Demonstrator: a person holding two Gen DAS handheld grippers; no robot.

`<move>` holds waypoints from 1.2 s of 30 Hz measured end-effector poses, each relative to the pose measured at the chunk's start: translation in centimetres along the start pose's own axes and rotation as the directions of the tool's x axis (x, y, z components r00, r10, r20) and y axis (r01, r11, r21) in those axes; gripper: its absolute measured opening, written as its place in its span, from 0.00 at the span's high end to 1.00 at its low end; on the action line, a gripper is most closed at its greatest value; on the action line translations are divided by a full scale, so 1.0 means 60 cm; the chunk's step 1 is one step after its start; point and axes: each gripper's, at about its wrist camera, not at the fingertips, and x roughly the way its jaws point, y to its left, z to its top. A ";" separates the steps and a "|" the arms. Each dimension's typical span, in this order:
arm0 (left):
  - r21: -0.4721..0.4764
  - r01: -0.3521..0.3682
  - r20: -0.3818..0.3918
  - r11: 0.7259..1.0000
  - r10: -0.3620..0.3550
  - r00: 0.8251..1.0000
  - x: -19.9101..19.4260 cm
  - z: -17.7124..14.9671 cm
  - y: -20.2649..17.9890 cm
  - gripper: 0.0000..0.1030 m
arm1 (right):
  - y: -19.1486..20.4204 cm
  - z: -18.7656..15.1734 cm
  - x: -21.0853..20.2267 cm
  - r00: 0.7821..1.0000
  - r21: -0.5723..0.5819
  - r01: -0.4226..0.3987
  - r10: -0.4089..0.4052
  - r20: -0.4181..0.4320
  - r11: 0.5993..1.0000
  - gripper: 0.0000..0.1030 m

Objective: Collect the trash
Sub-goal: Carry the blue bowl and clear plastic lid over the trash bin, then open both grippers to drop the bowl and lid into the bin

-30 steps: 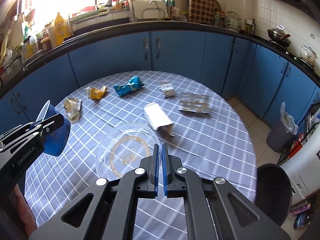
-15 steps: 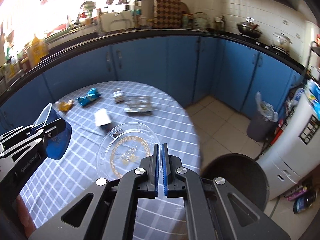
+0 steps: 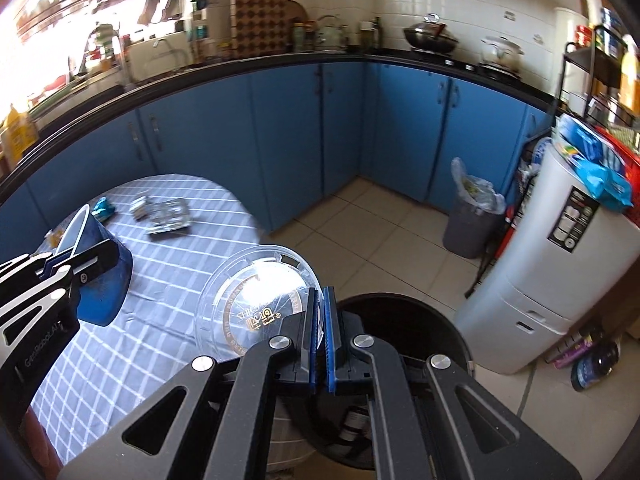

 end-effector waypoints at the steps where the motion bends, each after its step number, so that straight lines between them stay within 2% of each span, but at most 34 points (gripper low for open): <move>1: 0.005 0.007 -0.002 1.000 -0.007 1.000 0.004 0.004 -0.007 0.90 | -0.006 0.001 0.001 1.000 0.002 0.008 -0.008 -0.001 1.000 0.97; 8: 0.044 0.042 -0.007 0.998 -0.041 0.999 0.029 0.022 -0.055 0.90 | -0.043 0.004 0.018 0.997 0.005 0.076 -0.076 -0.019 0.997 0.96; 14: 0.057 0.058 -0.027 0.997 -0.056 0.998 0.052 0.030 -0.071 0.90 | -0.072 0.004 0.038 0.993 0.035 0.114 -0.112 -0.045 0.993 0.96; 20: 0.066 0.071 -0.035 0.995 -0.068 0.997 0.069 0.033 -0.083 0.90 | -0.098 -0.003 0.052 0.998 0.085 0.047 -0.044 -0.044 0.995 0.94; 27: 0.080 0.090 -0.040 0.993 -0.087 0.995 0.074 0.030 -0.095 0.90 | -0.107 -0.013 0.068 0.992 0.109 0.095 -0.085 -0.096 0.990 0.94; 30: 0.081 0.095 -0.039 0.992 -0.092 0.995 0.072 0.032 -0.096 0.90 | -0.115 -0.016 0.068 0.992 0.127 0.087 -0.075 -0.104 0.988 0.94; 33: 0.085 0.098 -0.037 0.992 -0.095 0.995 0.072 0.034 -0.100 0.90 | -0.118 -0.018 0.064 0.992 0.127 0.094 -0.083 -0.091 0.987 0.94; 36: 0.093 0.104 -0.036 0.990 -0.101 0.994 0.072 0.035 -0.108 0.90 | -0.117 -0.023 0.055 0.996 0.123 0.086 -0.082 -0.035 0.989 0.94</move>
